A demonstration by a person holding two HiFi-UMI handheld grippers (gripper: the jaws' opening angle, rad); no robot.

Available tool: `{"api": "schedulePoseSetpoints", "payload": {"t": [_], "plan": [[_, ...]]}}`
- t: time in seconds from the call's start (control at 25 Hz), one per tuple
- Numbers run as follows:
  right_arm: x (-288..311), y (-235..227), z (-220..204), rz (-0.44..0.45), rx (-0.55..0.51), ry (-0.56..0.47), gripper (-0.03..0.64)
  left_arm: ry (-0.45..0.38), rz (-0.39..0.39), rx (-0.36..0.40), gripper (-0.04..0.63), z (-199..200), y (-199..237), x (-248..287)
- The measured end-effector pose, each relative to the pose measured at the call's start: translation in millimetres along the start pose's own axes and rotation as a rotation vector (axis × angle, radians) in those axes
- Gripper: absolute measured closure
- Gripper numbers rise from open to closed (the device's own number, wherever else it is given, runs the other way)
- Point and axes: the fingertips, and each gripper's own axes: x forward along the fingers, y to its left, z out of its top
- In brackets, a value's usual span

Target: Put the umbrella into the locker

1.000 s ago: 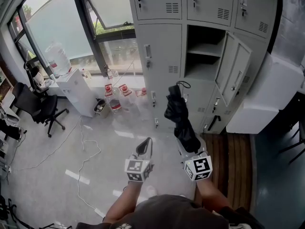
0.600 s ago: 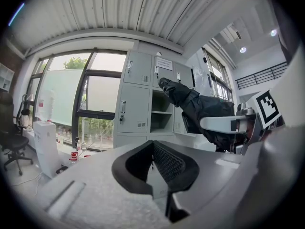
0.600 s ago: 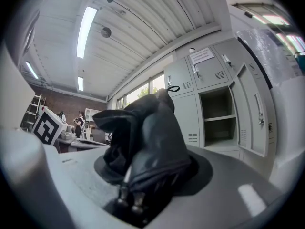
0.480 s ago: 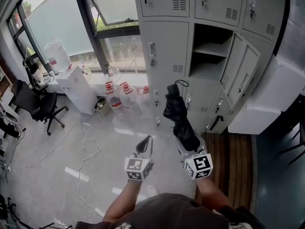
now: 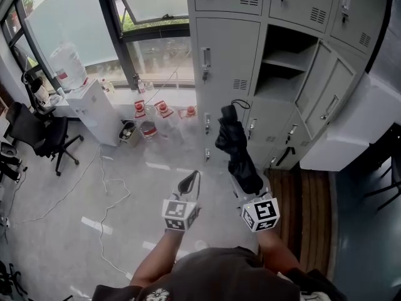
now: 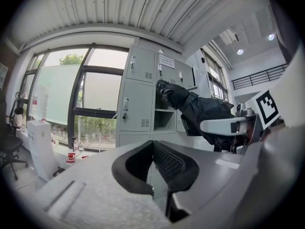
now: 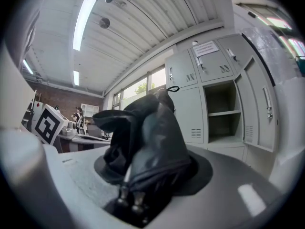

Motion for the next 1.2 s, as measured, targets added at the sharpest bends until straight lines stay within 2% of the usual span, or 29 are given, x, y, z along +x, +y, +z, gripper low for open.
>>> {"api": "schedulePoseSetpoints", "payload": {"t": [0.28,0.48,0.68,1.2], "plan": [[15,-5,-5,-0.069,0.008,0.022,0.390,0.000,-0.036,0.001,0.591,-1,16,9],[27,-22,-6,-0.085,0.002,0.038,0.390,0.007,-0.046,0.005,0.591,-1,18,28],[37,-49,-6,-0.081,0.006,0.046,0.390,0.012,-0.056,-0.018,0.591,1,13,59],[57,-141,-17,-0.095,0.030,0.066,0.390,0.026,-0.059,-0.014,0.591,8,-21,144]]}}
